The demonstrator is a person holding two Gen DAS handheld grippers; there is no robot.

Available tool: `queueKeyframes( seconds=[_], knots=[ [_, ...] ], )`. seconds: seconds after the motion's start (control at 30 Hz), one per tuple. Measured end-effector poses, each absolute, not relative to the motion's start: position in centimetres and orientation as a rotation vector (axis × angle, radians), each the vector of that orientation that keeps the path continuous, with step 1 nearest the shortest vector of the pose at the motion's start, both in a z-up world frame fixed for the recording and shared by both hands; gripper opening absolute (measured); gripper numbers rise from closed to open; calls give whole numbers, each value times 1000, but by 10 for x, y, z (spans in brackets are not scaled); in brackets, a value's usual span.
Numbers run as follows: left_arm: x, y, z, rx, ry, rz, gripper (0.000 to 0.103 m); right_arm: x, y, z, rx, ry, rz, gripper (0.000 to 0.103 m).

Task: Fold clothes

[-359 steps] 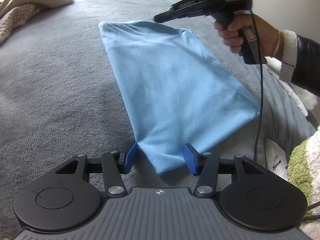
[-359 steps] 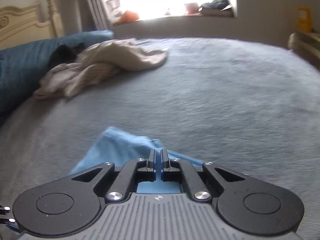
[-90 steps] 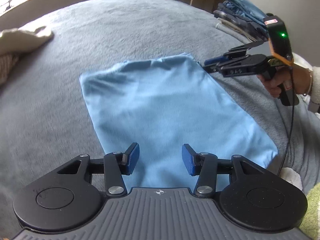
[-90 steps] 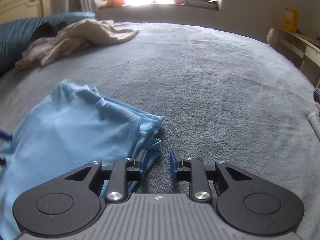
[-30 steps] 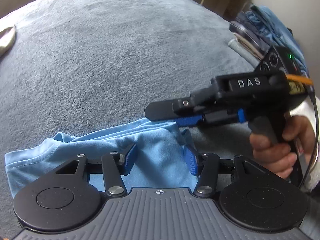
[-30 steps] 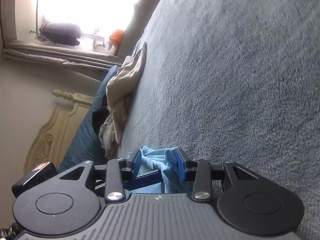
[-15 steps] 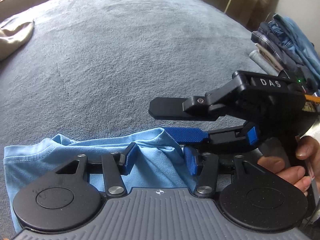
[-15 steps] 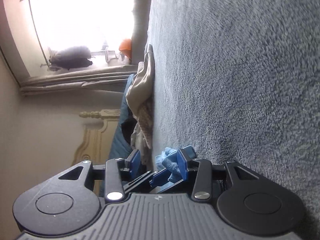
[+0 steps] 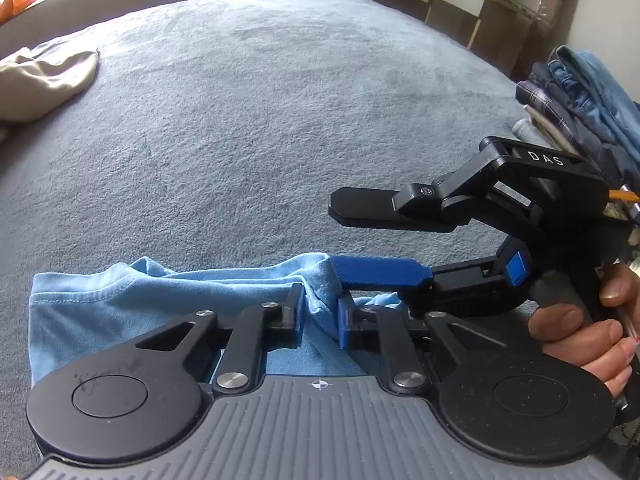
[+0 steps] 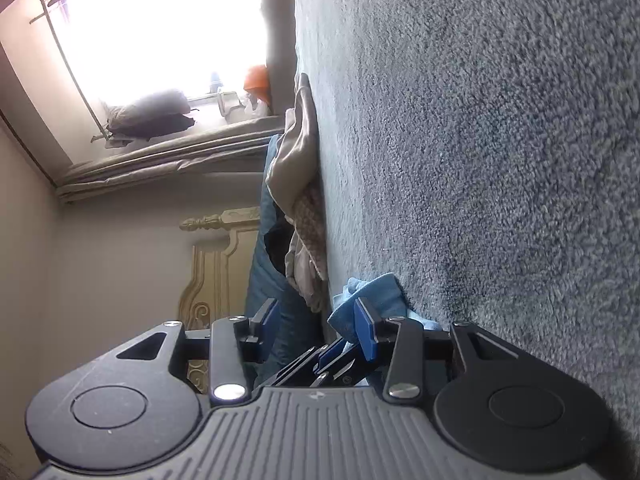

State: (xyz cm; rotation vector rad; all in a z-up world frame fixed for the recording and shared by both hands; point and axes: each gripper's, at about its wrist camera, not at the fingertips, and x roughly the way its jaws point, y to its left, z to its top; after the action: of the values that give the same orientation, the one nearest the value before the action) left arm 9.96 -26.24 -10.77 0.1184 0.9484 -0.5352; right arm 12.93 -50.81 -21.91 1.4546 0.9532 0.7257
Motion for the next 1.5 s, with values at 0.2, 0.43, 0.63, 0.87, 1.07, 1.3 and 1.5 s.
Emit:
queueKeyframes(
  seconds=[0.2, 0.43, 0.63, 0.87, 1.07, 1.3, 1.5],
  knots=[
    [80, -237, -88, 123, 907, -522, 12, 101, -523, -180, 1149, 834, 612, 44],
    [56, -205, -63, 134, 859, -505, 12, 67, -485, -134, 591, 789, 668, 28],
    [42, -190, -57, 142, 866, -507, 12, 79, -429, -139, 325, 895, 738, 19],
    [32, -180, -53, 145, 849, -515, 12, 104, -450, -147, 419, 789, 463, 7],
    [33, -179, -54, 131, 847, -517, 12, 90, -442, -135, 417, 788, 695, 9],
    [31, -186, -53, 140, 824, -534, 12, 107, -430, -165, 459, 854, 725, 6],
    [31, -184, -54, 146, 834, -520, 12, 126, -446, -160, 624, 787, 695, 8]
  ],
)
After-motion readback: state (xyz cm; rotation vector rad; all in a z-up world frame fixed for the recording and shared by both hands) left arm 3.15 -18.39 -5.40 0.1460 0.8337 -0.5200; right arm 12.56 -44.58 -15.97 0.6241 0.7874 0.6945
